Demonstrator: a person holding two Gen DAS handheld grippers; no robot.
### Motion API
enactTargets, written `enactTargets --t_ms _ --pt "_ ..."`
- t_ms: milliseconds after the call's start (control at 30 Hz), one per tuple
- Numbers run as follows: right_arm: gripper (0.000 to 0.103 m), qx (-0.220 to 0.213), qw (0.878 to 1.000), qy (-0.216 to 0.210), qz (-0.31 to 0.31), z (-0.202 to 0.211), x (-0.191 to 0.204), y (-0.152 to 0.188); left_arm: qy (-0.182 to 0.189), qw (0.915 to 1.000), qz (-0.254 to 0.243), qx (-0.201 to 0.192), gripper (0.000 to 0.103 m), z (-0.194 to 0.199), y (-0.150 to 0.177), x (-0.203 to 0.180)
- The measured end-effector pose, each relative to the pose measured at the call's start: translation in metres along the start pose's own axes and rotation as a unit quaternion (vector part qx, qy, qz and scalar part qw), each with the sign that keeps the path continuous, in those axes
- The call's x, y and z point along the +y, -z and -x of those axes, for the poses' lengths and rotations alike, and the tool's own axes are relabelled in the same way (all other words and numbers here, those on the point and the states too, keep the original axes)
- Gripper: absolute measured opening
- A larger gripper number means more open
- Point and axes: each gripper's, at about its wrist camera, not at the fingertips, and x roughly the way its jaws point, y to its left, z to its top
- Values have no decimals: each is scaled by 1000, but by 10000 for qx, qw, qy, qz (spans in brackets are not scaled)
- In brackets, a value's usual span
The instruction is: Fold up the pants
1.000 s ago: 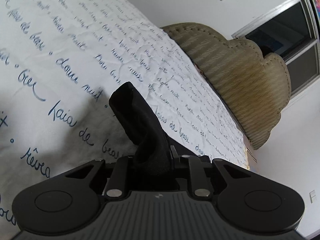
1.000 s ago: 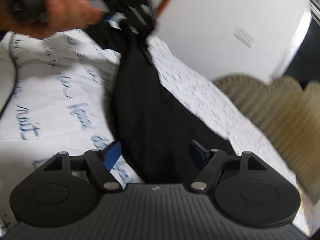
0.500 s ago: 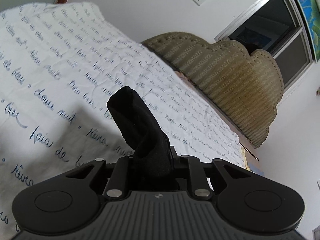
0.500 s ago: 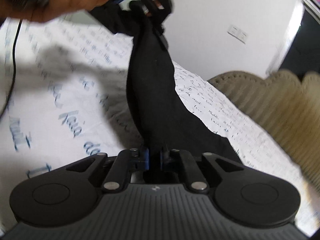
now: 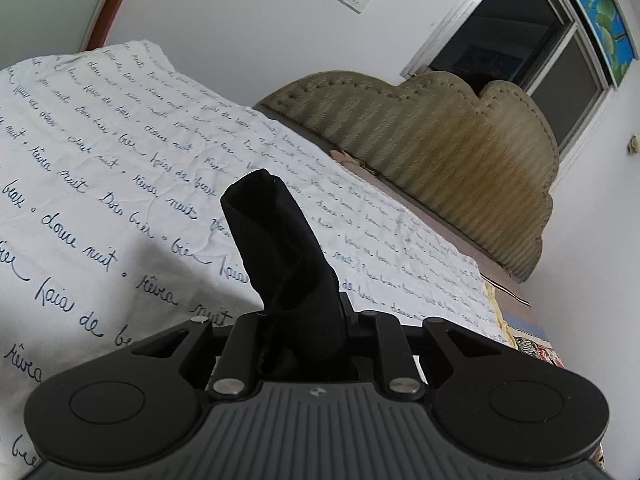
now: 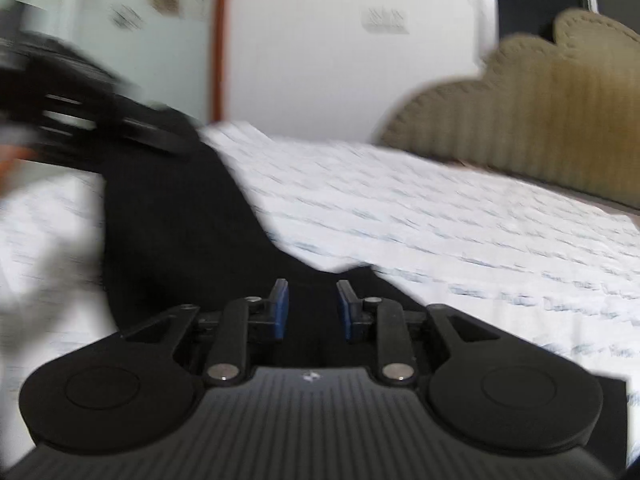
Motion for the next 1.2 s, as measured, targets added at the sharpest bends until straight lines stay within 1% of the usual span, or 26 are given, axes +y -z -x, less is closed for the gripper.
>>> enactTargets --t_ms 33,100,133,167,200,233,267,300,333,367,433,500,533,567,600,633,667,700,733,800,967,1100,1200 --pt "23 172 9997 -82 -174 -17 -12 -3 12 10000 -37 -17 18 1 0 -2" --pt "23 682 9957 -465 -411 -53 -27 -3 21 10000 -75 -23 18 2 -1 -6" --pt "23 839 9943 -445 -475 -63 -28 0 29 10000 -79 -23 18 3 -3 -7" --pt "23 879 9943 -285 -530 -66 -26 1 36 9999 -88 -39 18 4 -4 -7" --pt "27 728 9954 -291 -552 -57 -22 2 28 9999 -96 -53 18 4 -5 -8" --pt "35 476 9958 -454 -633 -41 -18 3 19 10000 -78 -46 18 4 -5 -8" --pt "61 163 9949 -654 -746 -21 -13 4 29 10000 -38 -15 18 2 -6 -9" --pt "88 -142 9937 -755 -810 -1 -7 6 60 10000 -18 13 18 1 -6 -11" --pt "96 -392 9929 -789 -793 19 2 8 95 9999 -23 26 18 1 -6 -13" --pt "98 -610 9923 -825 -695 37 13 11 126 9999 -45 26 18 0 -4 -17" --pt "98 -816 9909 -947 -505 60 35 17 193 9998 -94 12 18 1 -2 -26" --pt "98 -868 9910 -971 -310 66 57 22 278 9995 -133 3 18 1 0 -35" --pt "98 -870 9925 -850 -108 63 70 25 309 9993 -187 3 18 1 2 -41" --pt "94 -801 9946 -650 116 55 82 27 323 9992 -241 4 18 1 3 -46" --pt "84 -685 9963 -393 340 47 92 30 325 9990 -298 11 18 1 4 -52" --pt "74 -652 9964 -270 478 42 100 33 324 9989 -352 22 18 0 6 -57" --pt "42 -629 9962 -275 529 37 106 36 330 9987 -399 33 18 0 7 -63" --pt "27 -544 9969 -315 470 32 106 37 337 9985 -431 53 18 -1 7 -68" --pt "14 -474 9975 -379 349 29 105 37 354 9983 -464 60 18 -2 9 -73" --pt "14 -523 9975 -461 88 35 95 37 394 9977 -549 4 18 -1 10 -83" --pt "13 -764 9955 -440 -333 54 67 33 531 9957 -757 -117 18 -3 16 -113" --pt "13 -904 9940 -289 -549 65 45 37 688 9931 -945 -45 18 -12 25 -141" --pt "13 -972 9926 -121 -720 75 31 44 848 9897 -1151 101 18 -25 36 -166"
